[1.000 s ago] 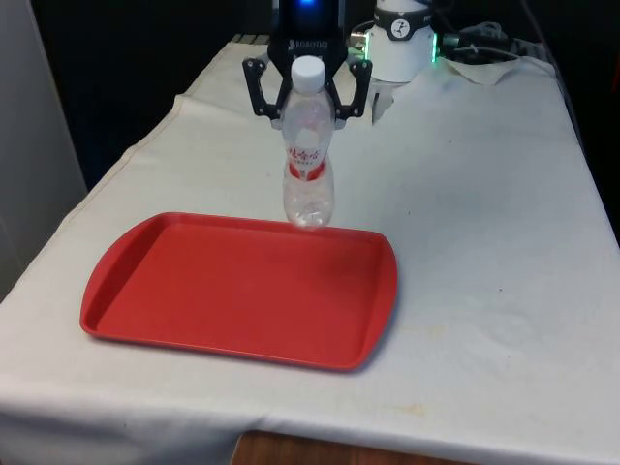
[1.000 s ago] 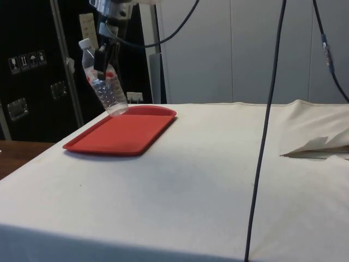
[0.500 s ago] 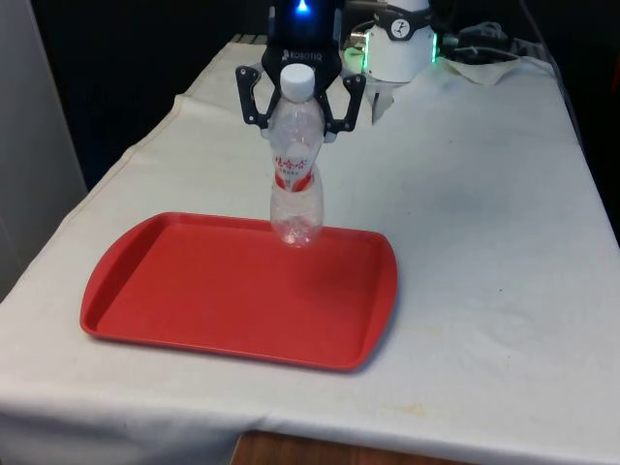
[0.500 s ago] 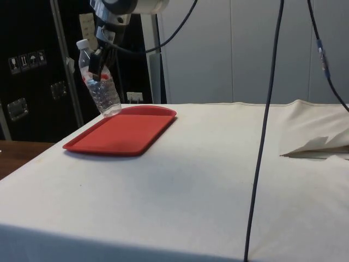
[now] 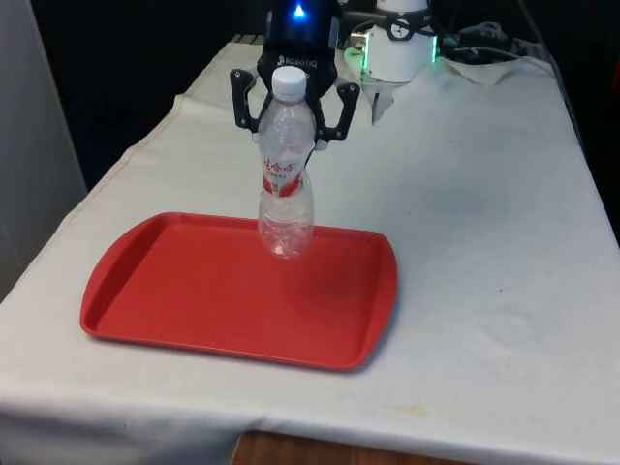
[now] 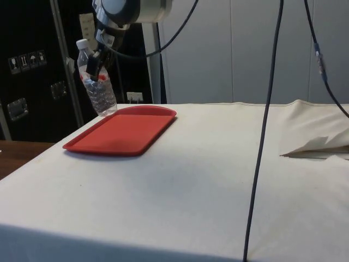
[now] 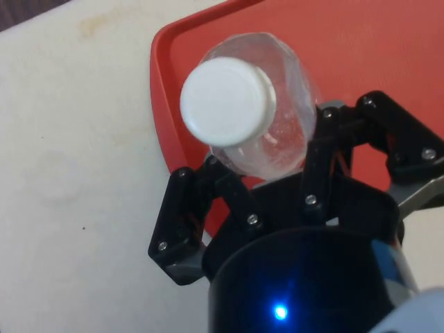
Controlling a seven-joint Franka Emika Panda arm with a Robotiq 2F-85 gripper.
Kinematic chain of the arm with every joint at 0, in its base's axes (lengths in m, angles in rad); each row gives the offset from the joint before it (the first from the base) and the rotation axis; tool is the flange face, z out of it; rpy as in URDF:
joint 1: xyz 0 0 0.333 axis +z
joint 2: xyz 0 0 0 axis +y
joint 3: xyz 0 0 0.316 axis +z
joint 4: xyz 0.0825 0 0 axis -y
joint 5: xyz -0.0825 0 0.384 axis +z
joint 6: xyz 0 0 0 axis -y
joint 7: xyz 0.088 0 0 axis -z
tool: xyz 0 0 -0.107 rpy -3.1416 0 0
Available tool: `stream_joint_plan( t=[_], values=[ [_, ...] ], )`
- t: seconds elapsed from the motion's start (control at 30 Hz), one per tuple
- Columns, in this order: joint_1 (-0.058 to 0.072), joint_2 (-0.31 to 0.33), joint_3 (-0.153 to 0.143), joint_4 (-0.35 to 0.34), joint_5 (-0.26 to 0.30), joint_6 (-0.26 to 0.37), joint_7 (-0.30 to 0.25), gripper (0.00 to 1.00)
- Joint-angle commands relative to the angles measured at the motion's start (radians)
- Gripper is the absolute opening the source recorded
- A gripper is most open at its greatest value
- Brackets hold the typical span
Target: Place the bottle upright on the tray.
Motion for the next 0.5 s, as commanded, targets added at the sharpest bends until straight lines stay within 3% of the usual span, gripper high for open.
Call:
stream_joint_plan(
  t=[0.0, 0.33, 0.47],
  values=[
    [0.005, -0.004, -0.005, -0.005, -0.004, 0.006, 0.004, 0.36],
    [0.001, 0.000, 0.000, 0.000, 0.000, 0.001, -0.001, 0.36],
    [0.008, -0.011, 0.001, -0.038, 0.001, 0.041, -0.004, 0.36]
  ],
)
